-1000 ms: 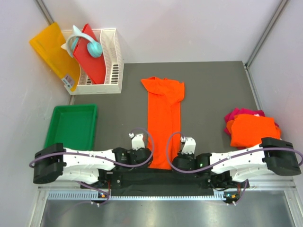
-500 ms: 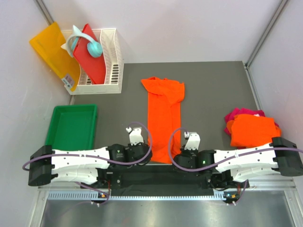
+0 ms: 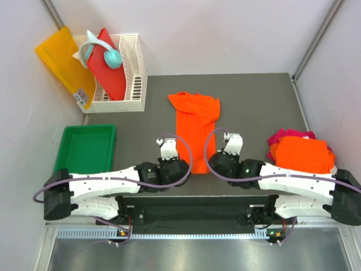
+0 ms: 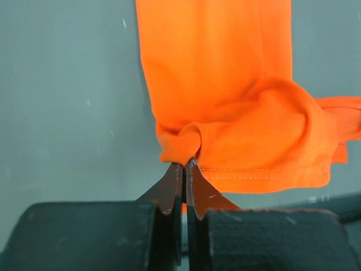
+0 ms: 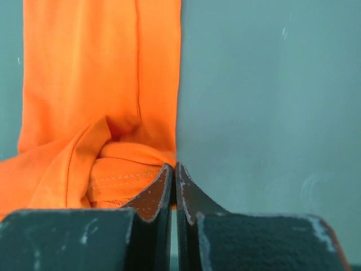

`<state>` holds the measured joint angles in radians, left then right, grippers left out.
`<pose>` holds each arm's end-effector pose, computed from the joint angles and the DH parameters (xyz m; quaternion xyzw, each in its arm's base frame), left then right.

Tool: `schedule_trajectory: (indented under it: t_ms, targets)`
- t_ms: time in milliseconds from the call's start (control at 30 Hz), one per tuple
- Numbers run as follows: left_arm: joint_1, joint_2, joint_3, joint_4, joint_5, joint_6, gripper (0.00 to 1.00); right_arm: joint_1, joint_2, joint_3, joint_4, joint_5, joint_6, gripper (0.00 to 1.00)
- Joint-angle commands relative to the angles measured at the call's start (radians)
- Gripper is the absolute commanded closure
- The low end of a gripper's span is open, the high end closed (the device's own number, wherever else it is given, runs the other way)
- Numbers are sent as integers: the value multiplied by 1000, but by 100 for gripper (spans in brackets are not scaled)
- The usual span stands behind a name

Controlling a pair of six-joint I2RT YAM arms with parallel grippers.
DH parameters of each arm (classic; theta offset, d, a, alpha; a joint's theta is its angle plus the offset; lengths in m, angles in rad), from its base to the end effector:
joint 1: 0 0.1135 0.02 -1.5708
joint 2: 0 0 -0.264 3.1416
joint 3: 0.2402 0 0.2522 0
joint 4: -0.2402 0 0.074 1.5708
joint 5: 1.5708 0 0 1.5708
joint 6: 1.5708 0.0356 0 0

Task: Fold and stack the t-shirts
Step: Fold the folded rectangular tshirt in 1/3 of the way

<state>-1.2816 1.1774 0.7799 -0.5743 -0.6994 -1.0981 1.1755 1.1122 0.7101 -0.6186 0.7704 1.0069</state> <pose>0.0861 -0.2091 0.2342 -0.0184 0.9031 -0.1356 0.4070 0.1015 0.1788 0.2247 0.0266 0.8973 0.0564 0.4370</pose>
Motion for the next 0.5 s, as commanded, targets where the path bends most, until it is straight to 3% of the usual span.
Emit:
schedule_trajectory:
  t_ms: [0,333,467]
  targets:
    - [91,24,55,28,-49,150,100,-102,20,66,86,14,-224,100]
    - [391,142,153,195,86,423,100,-342,167,181,266,-77,-438,100]
    - [458,235,194,247,132,475,100,-410,257,264,325,-121,-496,100]
